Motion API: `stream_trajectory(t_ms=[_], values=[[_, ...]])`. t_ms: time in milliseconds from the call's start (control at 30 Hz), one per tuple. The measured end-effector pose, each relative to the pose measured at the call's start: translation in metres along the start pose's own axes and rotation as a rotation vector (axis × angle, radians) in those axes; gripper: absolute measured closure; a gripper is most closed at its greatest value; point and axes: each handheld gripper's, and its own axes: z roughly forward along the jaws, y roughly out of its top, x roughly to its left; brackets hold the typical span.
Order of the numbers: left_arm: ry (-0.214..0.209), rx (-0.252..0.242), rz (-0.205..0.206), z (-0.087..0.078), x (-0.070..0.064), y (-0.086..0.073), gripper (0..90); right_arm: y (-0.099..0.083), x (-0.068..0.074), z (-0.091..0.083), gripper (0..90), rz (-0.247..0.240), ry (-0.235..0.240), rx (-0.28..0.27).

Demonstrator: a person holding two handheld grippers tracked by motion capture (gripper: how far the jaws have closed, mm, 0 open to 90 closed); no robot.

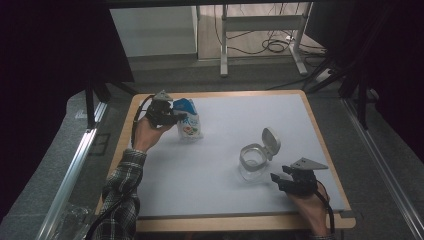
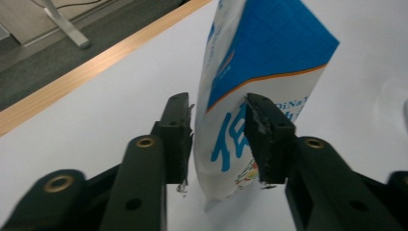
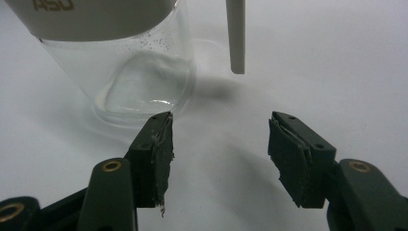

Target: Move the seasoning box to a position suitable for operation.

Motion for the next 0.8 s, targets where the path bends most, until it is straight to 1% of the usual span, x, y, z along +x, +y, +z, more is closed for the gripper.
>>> stream_trajectory(t_ms=[100, 167, 333, 500, 633, 800], values=[[0.003, 0.006, 0.006, -0.0002, -0.001, 0.0009, 68.5, 0.0002, 0.0003, 0.0001, 41.9, -0.001, 0.001, 0.001], [0.005, 0.008, 0.011, -0.001, -0.0006, 0.0008, 73.0, 0.0002, 0.0004, 0.0002, 41.9, -0.002, 0.001, 0.001], [-0.005, 0.005, 0.014, -0.0029, -0.0001, -0.0009, 82.1, 0.0004, 0.0005, 0.0005, 41.9, -0.004, 0.001, 0.004], [0.002, 0.004, 0.013, -0.0028, -0.0016, -0.0009, 85.3, 0.0006, 0.0009, 0.0005, 41.8, -0.007, -0.001, 0.004], [-0.001, 0.002, 0.007, -0.0041, -0.0032, -0.0017, 86.9, 0.0008, 0.0009, 0.0003, 41.8, -0.005, -0.001, 0.002], [-0.019, -0.006, -0.007, -0.007, -0.0048, -0.0031, 88.2, 0.0009, 0.0008, 0.0003, 41.6, -0.006, 0.0, 0.005]])
